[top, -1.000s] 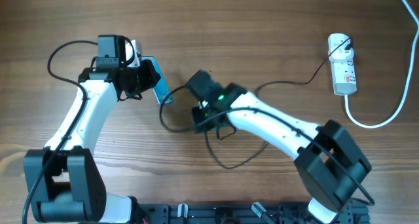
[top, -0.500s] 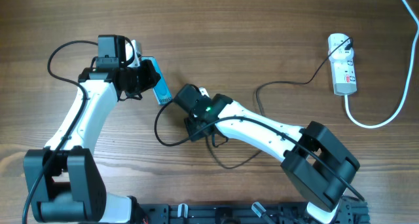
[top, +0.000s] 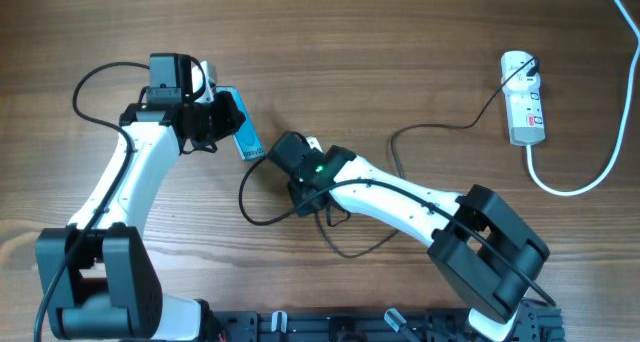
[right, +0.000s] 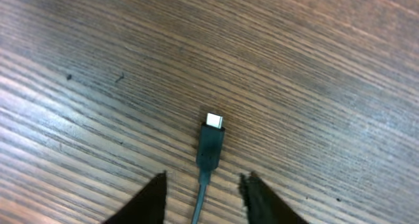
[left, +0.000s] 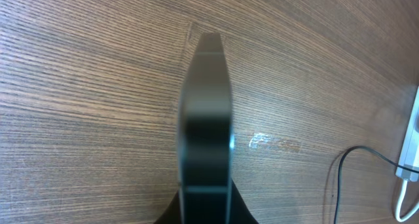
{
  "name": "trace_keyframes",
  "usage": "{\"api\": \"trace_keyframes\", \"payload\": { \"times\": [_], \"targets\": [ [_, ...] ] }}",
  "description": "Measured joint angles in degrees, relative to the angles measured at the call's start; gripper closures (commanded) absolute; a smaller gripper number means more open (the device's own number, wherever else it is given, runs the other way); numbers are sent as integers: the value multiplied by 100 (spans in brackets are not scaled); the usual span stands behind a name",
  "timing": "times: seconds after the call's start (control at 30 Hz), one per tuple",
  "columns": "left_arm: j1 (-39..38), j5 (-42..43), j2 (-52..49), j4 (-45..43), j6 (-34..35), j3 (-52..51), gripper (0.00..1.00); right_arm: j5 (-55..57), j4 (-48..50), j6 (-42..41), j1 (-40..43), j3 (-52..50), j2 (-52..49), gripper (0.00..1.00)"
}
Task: Plug charger to phone and switch on socket
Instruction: 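Move the right gripper down to the black cable's USB-C end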
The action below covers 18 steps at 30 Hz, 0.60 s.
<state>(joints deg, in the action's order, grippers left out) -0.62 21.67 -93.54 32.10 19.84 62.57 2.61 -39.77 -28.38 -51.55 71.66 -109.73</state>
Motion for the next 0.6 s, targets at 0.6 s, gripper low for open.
{"api": "trace_keyframes", "payload": {
  "times": [0.6],
  "targets": [
    [0, -68, 0, 4, 0, 0, 96, -754, -483, 953, 168, 28, -291, 38]
  ]
}}
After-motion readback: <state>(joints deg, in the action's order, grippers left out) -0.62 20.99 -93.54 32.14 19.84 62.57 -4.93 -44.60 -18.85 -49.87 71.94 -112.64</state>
